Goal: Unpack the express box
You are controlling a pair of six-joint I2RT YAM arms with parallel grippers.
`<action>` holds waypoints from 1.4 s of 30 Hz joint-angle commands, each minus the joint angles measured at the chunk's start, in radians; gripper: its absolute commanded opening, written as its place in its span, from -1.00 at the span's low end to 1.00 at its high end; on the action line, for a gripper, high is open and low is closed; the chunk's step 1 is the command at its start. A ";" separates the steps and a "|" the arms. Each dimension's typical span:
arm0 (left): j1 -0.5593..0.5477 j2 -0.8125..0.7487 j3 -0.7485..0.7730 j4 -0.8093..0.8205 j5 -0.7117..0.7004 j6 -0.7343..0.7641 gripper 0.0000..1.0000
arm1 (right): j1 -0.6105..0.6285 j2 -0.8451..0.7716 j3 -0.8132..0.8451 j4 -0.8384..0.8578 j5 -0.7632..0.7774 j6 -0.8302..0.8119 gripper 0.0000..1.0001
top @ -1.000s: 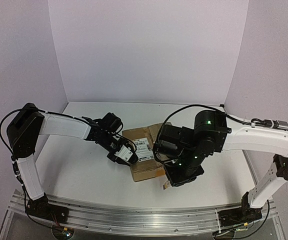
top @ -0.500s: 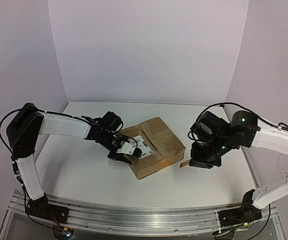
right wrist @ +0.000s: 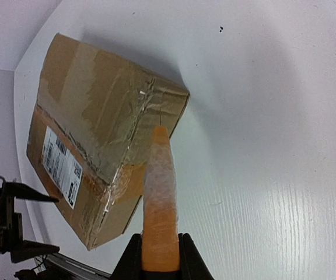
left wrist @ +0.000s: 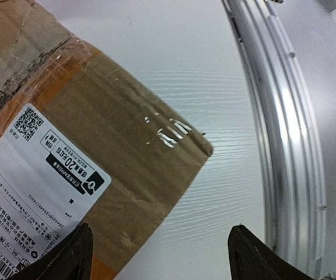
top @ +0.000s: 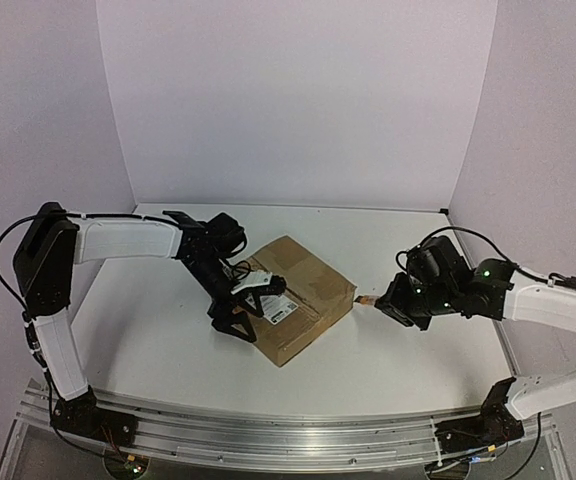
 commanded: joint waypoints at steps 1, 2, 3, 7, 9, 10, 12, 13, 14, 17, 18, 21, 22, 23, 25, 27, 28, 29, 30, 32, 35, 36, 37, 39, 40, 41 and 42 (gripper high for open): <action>0.029 -0.008 0.189 -0.298 0.112 0.166 0.61 | -0.049 0.016 -0.046 0.160 -0.074 -0.019 -1.00; 0.044 0.009 0.234 -0.275 0.089 0.155 0.61 | -0.050 0.032 -0.046 0.166 -0.081 -0.019 -1.00; 0.060 0.034 0.282 -0.237 0.048 0.134 0.61 | -0.050 0.045 -0.042 0.175 -0.092 -0.023 -1.00; 0.144 0.169 0.446 -0.141 -0.091 0.029 0.55 | -0.050 0.109 -0.026 0.235 -0.109 -0.044 -1.00; 0.191 0.238 0.510 -0.129 -0.142 0.018 0.54 | -0.058 0.131 -0.008 0.243 -0.102 -0.068 -1.00; 0.209 0.261 0.531 -0.119 -0.181 0.029 0.55 | -0.066 0.144 0.003 0.247 -0.100 -0.079 -1.00; 0.226 0.276 0.526 -0.079 -0.262 0.088 0.56 | -0.087 0.175 0.034 0.254 -0.102 -0.099 -1.00; 0.225 0.262 0.502 -0.052 -0.281 0.134 0.58 | -0.099 0.197 0.048 0.260 -0.108 -0.113 -1.00; 0.223 0.245 0.477 -0.024 -0.294 0.176 0.61 | -0.112 0.220 0.063 0.265 -0.117 -0.131 -1.00; 0.171 0.172 0.342 0.129 -0.375 0.297 0.67 | -0.141 0.328 0.146 0.277 -0.161 -0.192 -1.00; 0.148 0.146 0.287 0.189 -0.413 0.328 0.69 | -0.147 0.360 0.179 0.278 -0.175 -0.212 -1.00; 0.091 0.100 0.163 0.350 -0.493 0.388 0.72 | -0.159 0.449 0.263 0.278 -0.220 -0.262 -1.00; 0.076 0.095 0.138 0.391 -0.517 0.395 0.72 | -0.162 0.473 0.292 0.277 -0.226 -0.274 -1.00; 0.065 0.096 0.127 0.415 -0.535 0.397 0.71 | -0.163 0.490 0.314 0.276 -0.230 -0.287 -1.00; 0.054 0.105 0.121 0.434 -0.566 0.398 0.70 | -0.163 0.508 0.337 0.275 -0.236 -0.300 -1.00; 0.044 0.114 0.101 0.480 -0.602 0.413 0.70 | -0.164 0.527 0.357 0.275 -0.252 -0.305 -1.00; 0.037 0.117 0.085 0.513 -0.620 0.434 0.70 | -0.163 0.536 0.364 0.275 -0.260 -0.307 -1.00; 0.032 0.126 0.074 0.527 -0.633 0.453 0.71 | -0.163 0.539 0.365 0.275 -0.263 -0.306 -1.00; 0.027 0.135 0.065 0.541 -0.655 0.467 0.72 | -0.164 0.539 0.366 0.275 -0.264 -0.306 -1.00; 0.025 0.154 0.057 0.573 -0.699 0.478 0.72 | -0.163 0.535 0.365 0.275 -0.263 -0.309 -1.00; 0.024 0.172 0.046 0.599 -0.730 0.498 0.72 | -0.164 0.524 0.363 0.275 -0.266 -0.315 -1.00; 0.023 0.179 0.035 0.612 -0.739 0.511 0.73 | -0.164 0.522 0.360 0.275 -0.268 -0.314 -1.00; 0.022 0.186 0.015 0.639 -0.754 0.533 0.74 | -0.164 0.520 0.356 0.275 -0.272 -0.312 -1.00; 0.020 0.201 -0.024 0.689 -0.782 0.576 0.76 | -0.164 0.517 0.350 0.275 -0.277 -0.309 -1.00; 0.020 0.208 -0.040 0.721 -0.786 0.604 0.77 | -0.164 0.517 0.348 0.276 -0.281 -0.309 -1.00; 0.020 0.215 -0.062 0.769 -0.790 0.631 0.78 | -0.164 0.518 0.346 0.276 -0.285 -0.308 -1.00; 0.020 0.220 -0.084 0.800 -0.789 0.652 0.78 | -0.164 0.520 0.347 0.276 -0.292 -0.309 -1.00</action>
